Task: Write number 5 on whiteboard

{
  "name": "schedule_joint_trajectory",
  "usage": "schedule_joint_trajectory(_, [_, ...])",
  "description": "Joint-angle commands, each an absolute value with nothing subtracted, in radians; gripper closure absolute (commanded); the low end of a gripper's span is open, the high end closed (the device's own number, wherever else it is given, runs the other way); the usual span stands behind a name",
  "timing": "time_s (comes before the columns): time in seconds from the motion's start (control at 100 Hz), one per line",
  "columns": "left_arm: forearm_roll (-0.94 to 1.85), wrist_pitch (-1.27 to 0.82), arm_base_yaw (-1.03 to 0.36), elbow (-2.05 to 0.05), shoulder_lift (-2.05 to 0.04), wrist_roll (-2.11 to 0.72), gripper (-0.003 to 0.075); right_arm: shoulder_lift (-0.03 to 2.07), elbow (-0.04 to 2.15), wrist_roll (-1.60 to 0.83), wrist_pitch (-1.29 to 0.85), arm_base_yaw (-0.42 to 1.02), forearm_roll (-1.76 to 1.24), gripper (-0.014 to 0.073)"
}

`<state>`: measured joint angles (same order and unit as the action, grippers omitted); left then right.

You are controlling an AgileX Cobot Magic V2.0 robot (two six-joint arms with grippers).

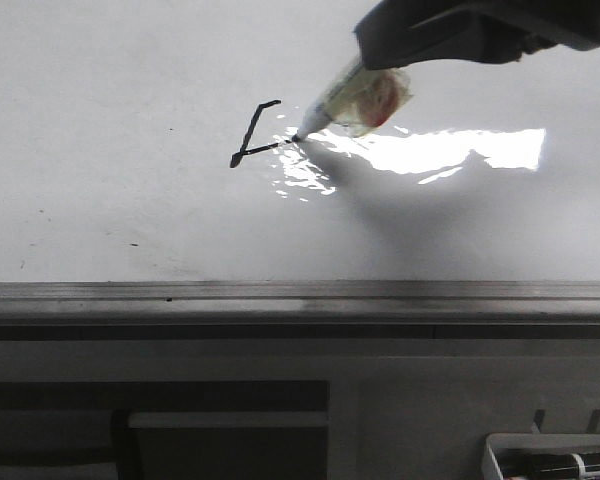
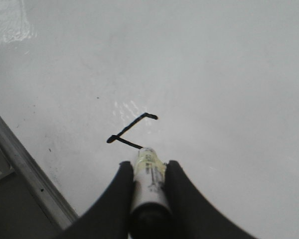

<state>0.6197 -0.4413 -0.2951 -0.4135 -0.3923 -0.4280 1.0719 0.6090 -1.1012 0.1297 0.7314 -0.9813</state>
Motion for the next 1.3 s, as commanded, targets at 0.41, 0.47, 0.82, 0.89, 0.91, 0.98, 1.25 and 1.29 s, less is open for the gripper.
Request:
schedule_joint_trajectory(0.41, [0.646, -0.386, -0.292, -0.441, -0.397, -0.421, 0.0741, 1.171, 0.617, -1.154, 0.123, 0.835, -1.082, 0.0634])
schedule_joint_trajectory(0.47, [0.646, -0.386, -0.292, -0.441, -0.397, -0.421, 0.0741, 1.178, 0.639, -1.154, 0.14, 0.85, -1.082, 0.0634])
schedule_joint_trajectory(0.82, [0.646, -0.386, -0.292, -0.441, -0.397, -0.421, 0.0741, 1.077, 0.735, -1.156, 0.225, 0.845, -1.072, 0.0634])
schedule_joint_trajectory(0.89, [0.646, -0.386, -0.292, -0.441, -0.397, -0.421, 0.0741, 1.081, 0.735, -1.156, 0.229, 0.824, -1.078, 0.0634])
schedule_joint_trajectory(0.91, [0.646, -0.386, -0.292, -0.441, -0.397, -0.421, 0.0741, 1.082, 0.735, -1.156, 0.229, 0.816, -1.086, 0.0634])
schedule_joint_trajectory(0.98, [0.646, -0.386, -0.292, -0.441, -0.397, -0.421, 0.0741, 1.089, 0.735, -1.156, 0.222, 0.795, -1.098, 0.0634])
schedule_joint_trajectory(1.25, [0.646, -0.386, -0.292, -0.441, -0.397, -0.421, 0.0741, 1.119, 0.733, -1.156, 0.198, 0.776, -1.103, 0.0634])
schedule_joint_trajectory(1.29, [0.646, -0.386, -0.292, -0.441, -0.397, -0.421, 0.0741, 1.124, 0.733, -1.156, 0.19, 0.776, -1.108, 0.0634])
